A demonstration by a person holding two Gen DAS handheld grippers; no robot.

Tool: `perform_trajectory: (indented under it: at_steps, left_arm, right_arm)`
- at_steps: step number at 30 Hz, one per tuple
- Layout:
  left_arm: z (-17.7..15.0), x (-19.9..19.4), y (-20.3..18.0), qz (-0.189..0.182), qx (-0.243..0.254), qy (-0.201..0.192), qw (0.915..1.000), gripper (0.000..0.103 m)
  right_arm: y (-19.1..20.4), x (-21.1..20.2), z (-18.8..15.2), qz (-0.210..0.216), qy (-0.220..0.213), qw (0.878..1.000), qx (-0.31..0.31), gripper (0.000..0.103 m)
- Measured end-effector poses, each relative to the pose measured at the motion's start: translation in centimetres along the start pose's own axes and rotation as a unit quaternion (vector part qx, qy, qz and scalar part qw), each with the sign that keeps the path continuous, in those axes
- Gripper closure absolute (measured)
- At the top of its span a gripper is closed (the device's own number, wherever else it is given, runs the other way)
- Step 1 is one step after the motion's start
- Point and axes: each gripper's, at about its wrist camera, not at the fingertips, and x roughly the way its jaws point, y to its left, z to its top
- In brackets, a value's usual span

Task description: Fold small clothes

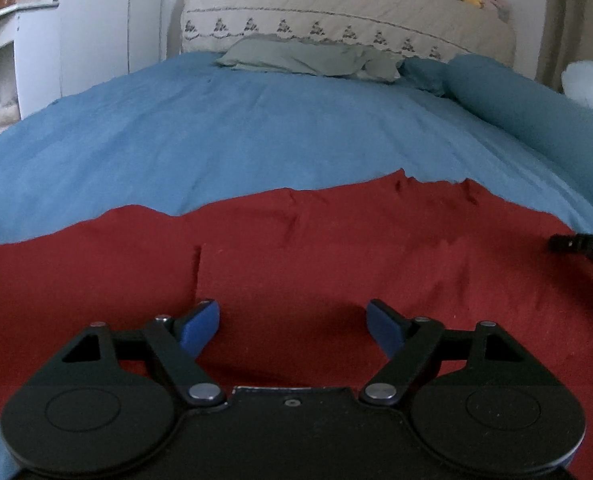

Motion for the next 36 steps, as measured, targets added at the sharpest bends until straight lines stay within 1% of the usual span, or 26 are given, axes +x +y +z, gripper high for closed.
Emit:
perform_trajectory:
  at_steps: [2, 3, 4, 5, 6, 7, 9, 10, 11, 12, 13, 14, 15, 17, 18, 19, 21, 22, 23, 25, 26, 28, 31, 32, 34, 36]
  left_arm:
    - [0.0, 0.1, -0.3, 0.005, 0.005, 0.000, 1.0000, 0.016]
    - [0.0, 0.1, -0.2, 0.003, 0.004, 0.000, 1.0000, 0.015]
    - [0.0, 0.1, -0.2, 0.001, 0.003, 0.000, 1.0000, 0.014]
    - [0.0, 0.2, -0.2, 0.000, 0.003, 0.000, 1.0000, 0.013]
    - [0.0, 0.2, -0.2, 0.001, 0.005, -0.001, 1.0000, 0.013]
    - [0.0, 0.2, -0.3, 0.002, 0.006, -0.001, 1.0000, 0.012]
    - [0.1, 0.1, -0.5, 0.007, 0.009, 0.003, 0.9999, 0.012]
    - [0.2, -0.1, -0.6, 0.011, 0.008, 0.006, 0.9999, 0.012]
    - [0.4, -0.4, -0.7, 0.017, 0.005, 0.010, 0.9998, 0.012]
    - [0.7, -0.9, -0.7, 0.019, -0.003, 0.016, 0.9997, 0.012]
    - [1.0, -1.7, -0.6, 0.016, -0.015, 0.017, 0.9996, 0.012]
    - [1.3, -2.6, -0.5, 0.008, -0.027, 0.013, 0.9995, 0.012]
    - [1.6, -3.9, -0.4, 0.001, -0.036, 0.004, 0.9993, 0.012]
    - [2.2, -7.0, -0.4, 0.015, -0.041, -0.014, 0.9989, 0.012]
    - [2.4, -8.5, -0.4, 0.021, -0.041, -0.022, 0.9987, 0.012]
    - [2.7, -10.3, -0.3, 0.026, -0.040, -0.032, 0.9984, 0.011]
    - [3.0, -13.8, 0.4, 0.034, -0.044, -0.049, 0.9973, 0.004]
    - [3.1, -15.4, 0.9, 0.038, -0.052, -0.057, 0.9963, 0.000]
    - [3.1, -17.2, 1.9, 0.041, -0.068, -0.069, 0.9945, 0.000]
    - [2.9, -19.3, 4.4, 0.036, -0.101, -0.078, 0.9912, 0.000]
    - [2.7, -20.2, 6.0, 0.034, -0.125, -0.076, 0.9887, 0.000]
    - [2.0, -21.4, 9.5, 0.041, -0.171, -0.081, 0.9810, 0.000]
    - [0.1, -22.4, 15.3, 0.064, -0.242, -0.092, 0.9638, 0.000]
    - [-0.9, -22.4, 17.5, 0.075, -0.266, -0.097, 0.9562, 0.000]
    - [-2.3, -22.3, 20.9, 0.096, -0.302, -0.106, 0.9426, 0.002]
    - [-3.9, -21.2, 24.4, 0.111, -0.340, -0.105, 0.9279, 0.003]
  right_arm:
    - [0.5, -1.0, -0.3, -0.019, -0.005, 1.000, -0.011, 0.000]
    - [1.0, -2.2, -0.7, -0.029, -0.013, 0.999, -0.017, 0.000]
    - [1.1, -3.5, -1.0, -0.019, -0.022, 0.999, -0.022, 0.000]
    - [1.1, -5.0, -1.5, 0.008, -0.030, 0.999, -0.024, 0.000]
    - [1.2, -6.3, -2.5, 0.036, -0.030, 0.999, -0.023, 0.000]
    - [1.2, -7.2, -3.6, 0.049, -0.020, 0.998, -0.026, 0.000]
    - [0.8, -8.2, -5.7, 0.043, 0.005, 0.998, -0.035, 0.000]
    - [0.3, -8.5, -6.6, 0.046, 0.004, 0.998, -0.039, 0.000]
    - [-0.3, -9.0, -7.1, 0.051, -0.006, 0.998, -0.038, 0.000]
    - [-0.6, -9.4, -7.2, 0.049, -0.008, 0.998, -0.036, 0.000]
    - [-0.5, -9.9, -7.0, 0.032, -0.005, 0.998, -0.044, 0.000]
    - [0.0, -10.3, -6.7, 0.007, -0.004, 0.998, -0.057, 0.000]
    - [0.7, -11.0, -6.4, -0.005, -0.005, 0.998, -0.067, 0.000]
    - [2.0, -13.8, -6.0, 0.021, -0.022, 0.997, -0.074, 0.000]
    - [2.6, -15.4, -5.7, 0.026, -0.031, 0.996, -0.076, 0.000]
    - [3.6, -17.0, -5.3, 0.024, -0.039, 0.996, -0.081, 0.000]
    - [5.8, -19.8, -4.6, 0.015, -0.050, 0.994, -0.096, 0.000]
    - [6.8, -21.3, -4.4, 0.015, -0.056, 0.993, -0.101, 0.000]
    - [7.9, -22.6, -4.3, 0.023, -0.060, 0.993, -0.103, 0.000]
    - [9.8, -25.1, -4.3, 0.058, -0.058, 0.991, -0.104, 0.000]
    - [10.7, -26.1, -4.5, 0.076, -0.056, 0.990, -0.103, 0.000]
    - [12.7, -27.6, -4.9, 0.103, -0.047, 0.988, -0.103, 0.000]
    - [15.9, -28.7, -5.7, 0.138, -0.037, 0.984, -0.107, 0.000]
    - [16.9, -28.9, -6.0, 0.145, -0.033, 0.983, -0.107, 0.000]
    - [18.6, -29.2, -6.8, 0.155, -0.024, 0.983, -0.100, 0.000]
    - [19.9, -29.4, -7.9, 0.160, -0.009, 0.983, -0.090, 0.000]
